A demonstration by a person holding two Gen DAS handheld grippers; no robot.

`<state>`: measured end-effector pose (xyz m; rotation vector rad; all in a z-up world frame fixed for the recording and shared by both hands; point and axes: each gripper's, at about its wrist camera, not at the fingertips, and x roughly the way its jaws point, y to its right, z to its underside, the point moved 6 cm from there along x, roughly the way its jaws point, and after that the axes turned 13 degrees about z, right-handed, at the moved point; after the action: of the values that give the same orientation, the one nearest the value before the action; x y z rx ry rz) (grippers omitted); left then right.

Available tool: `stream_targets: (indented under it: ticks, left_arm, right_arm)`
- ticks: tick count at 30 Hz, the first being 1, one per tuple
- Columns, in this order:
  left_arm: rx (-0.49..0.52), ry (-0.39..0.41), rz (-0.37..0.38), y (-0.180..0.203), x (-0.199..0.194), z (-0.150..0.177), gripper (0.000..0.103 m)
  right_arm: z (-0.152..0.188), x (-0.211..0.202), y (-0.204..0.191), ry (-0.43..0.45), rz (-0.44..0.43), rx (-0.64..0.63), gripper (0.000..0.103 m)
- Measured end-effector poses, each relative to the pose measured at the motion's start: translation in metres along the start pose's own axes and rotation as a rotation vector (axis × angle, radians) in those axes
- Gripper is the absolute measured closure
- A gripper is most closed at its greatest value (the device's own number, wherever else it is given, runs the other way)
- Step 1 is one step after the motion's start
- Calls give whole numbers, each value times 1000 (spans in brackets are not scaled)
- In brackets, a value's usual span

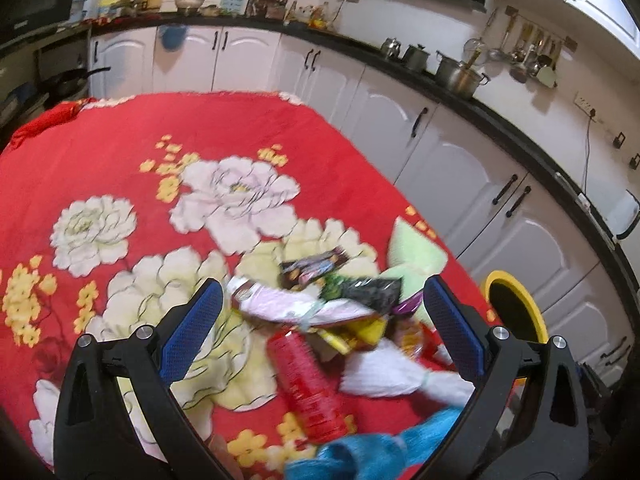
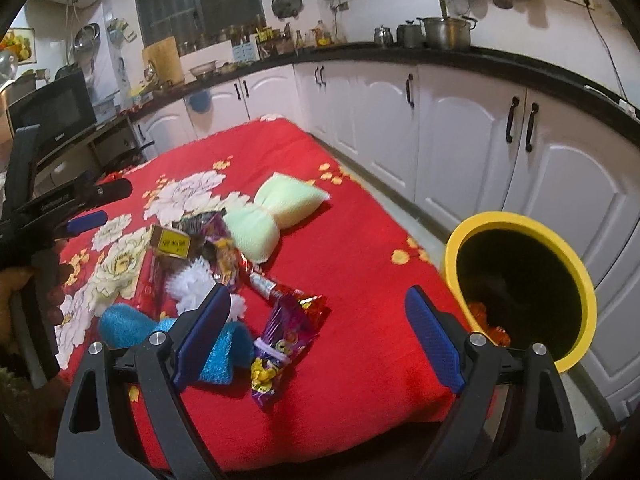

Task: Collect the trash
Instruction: 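Grasp the red can with the left tool while the right tool grasps the purple candy wrapper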

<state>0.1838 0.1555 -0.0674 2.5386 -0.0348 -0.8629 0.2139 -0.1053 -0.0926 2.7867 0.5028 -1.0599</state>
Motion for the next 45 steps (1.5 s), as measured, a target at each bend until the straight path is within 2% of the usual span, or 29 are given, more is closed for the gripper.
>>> stream_targets:
  ticks: [7,9,17,19,21,24,27,34,45]
  left_arm:
    - [-73,-98,23,-20,12,28,11]
    - [-95,-123,39,-23,15,37,13]
    - [-150,-209,84,-21,35,58,36]
    - [-156,-220,82,-22,37,62,43]
    - [-156,-236,78,-23,41,65,52]
    - [-156,-255,66,-26,44,70,61]
    - [-152,-263,63,-30,44,70,69]
    - [-178,-256,97,-36,39,67,75]
    - [-162,-156,73,-48,-1,46,79]
  right_arm:
    - [15,19,-9,-78,-22,-1,25]
    - [20,25,-10,-103,-32,3,32]
    - [38,47,-11,-217,-124,63,52]
    - [39,48,-13,-226,-151,66,59]
    - [39,45,-16,-229,-180,67,71]
    - [37,40,-16,-218,-179,60,76]
    - [37,38,-13,-212,-179,71,79]
    - [34,31,-5,-186,-165,91,80]
    - [19,16,6,-120,-144,95,80]
